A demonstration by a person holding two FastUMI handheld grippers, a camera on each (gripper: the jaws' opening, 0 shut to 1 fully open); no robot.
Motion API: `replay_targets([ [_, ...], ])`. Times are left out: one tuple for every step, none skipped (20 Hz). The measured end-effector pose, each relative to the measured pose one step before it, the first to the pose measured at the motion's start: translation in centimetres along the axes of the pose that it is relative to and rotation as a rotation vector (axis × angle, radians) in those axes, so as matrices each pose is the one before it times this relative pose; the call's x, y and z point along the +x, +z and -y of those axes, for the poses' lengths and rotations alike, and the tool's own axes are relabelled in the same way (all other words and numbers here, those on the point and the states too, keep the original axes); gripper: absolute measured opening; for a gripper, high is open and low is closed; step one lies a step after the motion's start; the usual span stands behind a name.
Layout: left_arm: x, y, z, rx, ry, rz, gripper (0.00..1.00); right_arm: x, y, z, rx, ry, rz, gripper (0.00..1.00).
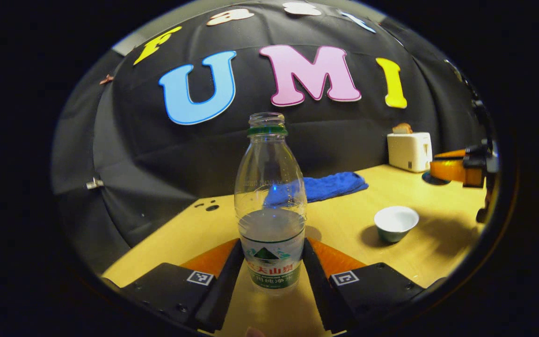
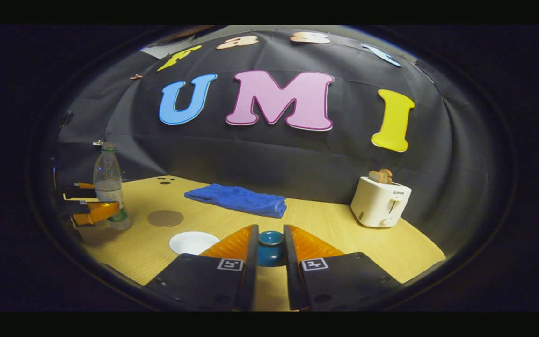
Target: Open the teacup lid with one hand, grasp the water bottle and pour water into the teacup with the other hand; after pouring, place the water bottle on the coaster and then close the teacup lid.
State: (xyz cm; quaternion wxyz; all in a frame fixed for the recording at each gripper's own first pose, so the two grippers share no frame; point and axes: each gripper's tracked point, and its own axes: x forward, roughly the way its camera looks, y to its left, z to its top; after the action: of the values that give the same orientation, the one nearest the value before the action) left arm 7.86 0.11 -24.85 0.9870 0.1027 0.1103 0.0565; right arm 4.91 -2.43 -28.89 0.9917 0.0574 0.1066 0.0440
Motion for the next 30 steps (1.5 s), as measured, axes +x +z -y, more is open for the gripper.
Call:
replay_targets([
  [0.202,0.293,-0.491,0.05646,0.01834,-0.0017,0.76,-0.046,-0.028,0.287,0.00065,-0.00219,0.00077,0.3],
  [0.204,0.281,-0.522,0.05884,0.01982,-0.00329,0.76,-0.081,-0.044,0.273,-0.001,-0.00206,0.00062,0.3],
  [0.267,0.079,-0.282,0.05727,0.01626,-0.00174,0.76,-0.006,-0.085,0.385,-0.00295,-0.00347,0.00077,0.3],
  [0.31,0.304,0.146,0.05637,0.00144,-0.00073,0.76,-0.087,-0.029,0.355,-0.00099,-0.00255,0.00152,0.3],
  [0.333,0.24,0.28,0.05697,-0.00365,-0.00217,0.76,-0.062,-0.055,0.386,0.00086,-0.00254,0.00125,0.3],
  [0.162,0.074,0.477,0.05635,-0.00743,0.00111,0.76,-0.038,-0.039,0.34,-0.00012,-0.00256,-0.00201,0.3],
  [0.292,0.269,0.486,0.05583,-0.01231,0.00424,0.71,-0.025,-0.13,0.326,-0.00172,-0.00259,-0.0016,0.3],
  [0.158,0.227,0.272,0.05603,-0.00519,0.00693,0.76,-0.167,-0.058,0.342,-0.00234,-0.00262,-0.00187,0.3],
  [0.353,0.388,0.248,0.05619,-0.00237,0.00679,0.76,-0.08,-0.031,0.371,-0.00182,-0.00144,0.00068,0.3],
  [0.194,0.403,0.297,0.05333,0.00059,0.0084,0.76,-0.115,0.056,0.291,0.00078,-0.0003,0.00194,0.3],
  [0.199,0.441,0.235,0.05165,0.00741,0.00662,0.76,-0.011,-0.011,0.313,0.001,0.00129,0.00187,0.3],
  [0.206,0.07,-0.001,0.0498,0.00664,0.00676,0.75,-0.039,-0.068,0.259,0.00053,0.00183,0.00033,0.3],
  [0.182,0.235,0.153,0.05021,0.00498,0.00719,0.76,-0.062,-0.054,0.277,0.00093,-0.00029,-0.00012,0.3],
  [0.264,0.286,0.259,0.05674,0.00105,0.00488,0.75,-0.108,-0.092,0.18,0.00403,-0.00007,0.00094,0.34],
  [0.084,0.282,0.239,0.0466,-0.00128,0.0067,0.75,-0.04,-0.064,0.237,0.00623,-0.00195,-0.00002,0.3],
  [0.131,0.343,0.277,0.05358,-0.00163,0.00711,0.76,-0.085,-0.046,0.196,0.00844,-0.0009,0.00069,0.3],
  [0.132,0.124,0.224,0.0547,0.00109,0.00602,0.76,-0.057,-0.105,0.076,0.0054,-0.0013,-0.00048,0.3],
  [0.165,0.145,0.139,0.05238,0.0012,0.00361,0.75,-0.021,-0.069,0.145,0.00317,-0.00121,-0.00156,0.34],
  [0.25,0.237,0.275,0.04361,-0.00591,0.00379,0.75,-0.063,-0.119,0.051,0.00079,-0.00003,0.0006,0.3],
  [0.283,0.09,0.099,0.03086,-0.00364,0.00335,0.75,-0.042,-0.049,0.102,-0.00001,-0.0008,0.00335,0.34],
  [0.264,0.084,0.226,0.02305,-0.00555,-0.00058,0.76,-0.018,-0.065,0.054,0.00163,0.00094,0.00037,0.3],
  [0.236,0.255,0.11,0.0211,0.00044,0.00322,0.76,-0.025,-0.04,0.078,0.00265,-0.00252,-0.00033,0.3],
  [0.282,0.211,-0.07,0.02723,0.00522,0.0003,0.76,0.004,-0.127,0.177,0.00518,-0.00046,-0.00139,0.34],
  [0.245,-0.009,-0.294,0.03343,0.00917,-0.00476,0.75,-0.014,-0.047,0.139,0.00452,-0.00164,-0.00073,0.34],
  [0.229,-0.312,0.046,0.0322,0.00269,-0.00863,0.75,-0.026,0.041,0.038,0.00147,-0.00258,0.00168,0.34],
  [0.26,-0.156,-0.026,0.03164,0.00423,-0.00552,0.75,0.02,0.004,0.081,-0.00187,-0.00301,0.00176,0.3],
  [0.016,-0.01,-0.141,0.02477,0.00304,-0.00171,0.76,-0.019,0.096,0.081,-0.00195,-0.0018,0.0029,0.34],
  [0.133,-0.036,-0.038,0.01471,0.00367,-0.00002,0.76,-0.107,0.054,0.076,-0.00128,-0.00092,0.00324,0.3],
  [-0.019,-0.294,0.037,0.01166,0.00187,-0.00152,0.76,0.075,0.068,-0.022,-0.00008,-0.00106,0.00268,0.3],
  [-0.003,-0.069,-0.038,0.01512,0.00309,-0.00007,0.76,-0.022,0.005,-0.051,0.00053,0.00138,0.00031,0.3],
])
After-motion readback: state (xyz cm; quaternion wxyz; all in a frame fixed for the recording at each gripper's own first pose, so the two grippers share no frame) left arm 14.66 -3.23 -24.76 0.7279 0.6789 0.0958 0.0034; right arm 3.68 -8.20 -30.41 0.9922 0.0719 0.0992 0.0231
